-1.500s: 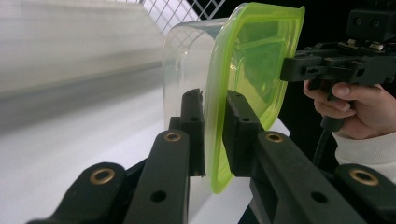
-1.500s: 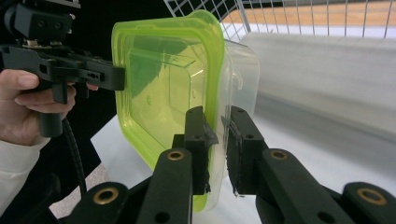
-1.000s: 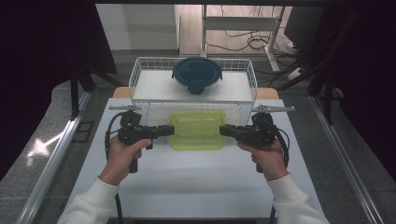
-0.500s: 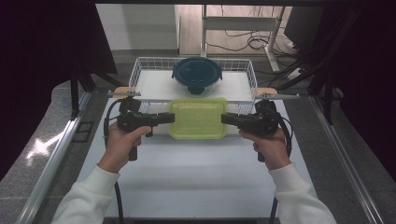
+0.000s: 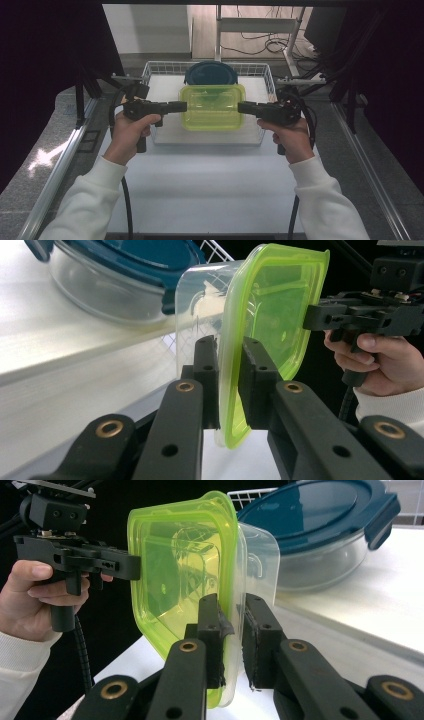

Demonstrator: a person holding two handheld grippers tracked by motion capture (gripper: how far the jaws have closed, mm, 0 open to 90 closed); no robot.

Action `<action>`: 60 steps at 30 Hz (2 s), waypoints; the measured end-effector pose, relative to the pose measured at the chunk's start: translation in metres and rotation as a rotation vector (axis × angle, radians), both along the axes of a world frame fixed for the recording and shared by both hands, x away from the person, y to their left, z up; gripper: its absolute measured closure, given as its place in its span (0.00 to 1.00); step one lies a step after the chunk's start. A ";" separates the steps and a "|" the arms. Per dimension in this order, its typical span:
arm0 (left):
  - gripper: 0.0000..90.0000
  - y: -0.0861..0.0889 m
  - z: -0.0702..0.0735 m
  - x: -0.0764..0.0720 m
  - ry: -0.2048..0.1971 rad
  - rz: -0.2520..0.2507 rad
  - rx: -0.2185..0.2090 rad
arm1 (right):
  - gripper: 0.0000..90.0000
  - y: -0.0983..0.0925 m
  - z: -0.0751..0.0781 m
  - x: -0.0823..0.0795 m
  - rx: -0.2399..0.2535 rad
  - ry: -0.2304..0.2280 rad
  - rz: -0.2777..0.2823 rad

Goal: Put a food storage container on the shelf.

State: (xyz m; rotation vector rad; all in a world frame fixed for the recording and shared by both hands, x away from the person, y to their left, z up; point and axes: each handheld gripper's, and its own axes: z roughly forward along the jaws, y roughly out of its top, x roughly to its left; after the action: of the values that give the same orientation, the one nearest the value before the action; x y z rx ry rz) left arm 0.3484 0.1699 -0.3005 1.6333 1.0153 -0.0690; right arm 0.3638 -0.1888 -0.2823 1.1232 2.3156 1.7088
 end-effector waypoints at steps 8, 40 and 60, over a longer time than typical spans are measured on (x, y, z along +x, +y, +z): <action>0.89 0.001 0.019 0.014 -0.011 -0.005 0.004 | 0.88 0.001 0.017 0.011 0.009 -0.008 -0.006; 0.89 0.011 0.053 0.071 0.004 0.016 0.006 | 0.88 0.011 0.049 0.067 0.031 0.020 -0.030; 0.88 0.015 0.039 0.113 0.124 0.064 -0.031 | 0.88 0.018 0.035 0.112 0.055 0.182 -0.077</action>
State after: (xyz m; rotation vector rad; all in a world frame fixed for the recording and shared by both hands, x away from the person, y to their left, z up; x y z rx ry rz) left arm 0.4614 0.1849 -0.2617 1.5820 1.1550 -0.1435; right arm 0.4763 -0.1707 -0.2474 1.4149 2.3026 1.7198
